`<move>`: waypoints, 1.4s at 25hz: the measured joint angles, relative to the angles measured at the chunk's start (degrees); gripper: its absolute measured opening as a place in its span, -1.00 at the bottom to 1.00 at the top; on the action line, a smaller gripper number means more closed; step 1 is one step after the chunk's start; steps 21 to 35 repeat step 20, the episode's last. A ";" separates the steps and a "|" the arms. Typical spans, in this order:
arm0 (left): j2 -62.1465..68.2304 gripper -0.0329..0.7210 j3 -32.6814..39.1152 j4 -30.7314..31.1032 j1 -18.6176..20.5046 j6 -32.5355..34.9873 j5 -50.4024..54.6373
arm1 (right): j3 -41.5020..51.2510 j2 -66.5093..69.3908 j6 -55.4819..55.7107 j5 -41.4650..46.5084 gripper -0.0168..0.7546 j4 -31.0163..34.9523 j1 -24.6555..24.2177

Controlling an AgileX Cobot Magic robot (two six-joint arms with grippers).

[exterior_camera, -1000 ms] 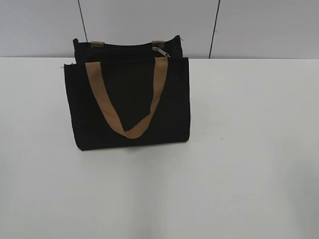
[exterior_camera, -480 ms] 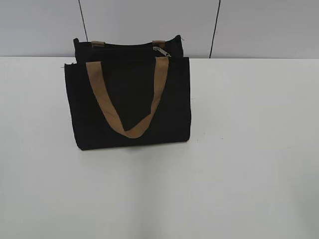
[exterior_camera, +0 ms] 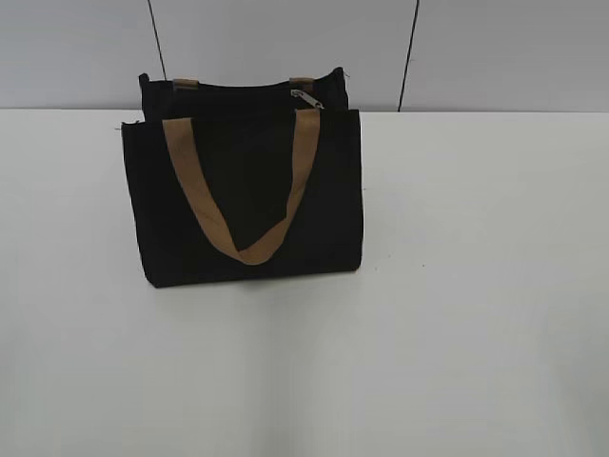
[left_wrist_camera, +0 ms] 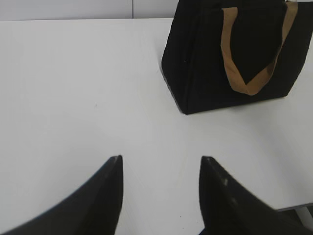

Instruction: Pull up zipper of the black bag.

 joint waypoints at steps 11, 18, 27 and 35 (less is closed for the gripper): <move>0.00 -0.05 0.10 0.41 8.68 0.13 0.12 | 0.00 0.00 -0.05 -0.17 -0.03 -0.12 -6.02; 0.00 -0.12 0.10 0.49 9.10 0.17 0.16 | 0.00 0.00 -0.15 -0.17 -0.03 -0.12 -6.27; 0.00 -0.12 0.10 0.49 9.10 0.17 0.16 | 0.00 0.00 -0.15 -0.17 -0.03 -0.12 -6.27; 0.00 -0.12 0.10 0.49 9.10 0.17 0.16 | 0.00 0.00 -0.15 -0.17 -0.03 -0.12 -6.27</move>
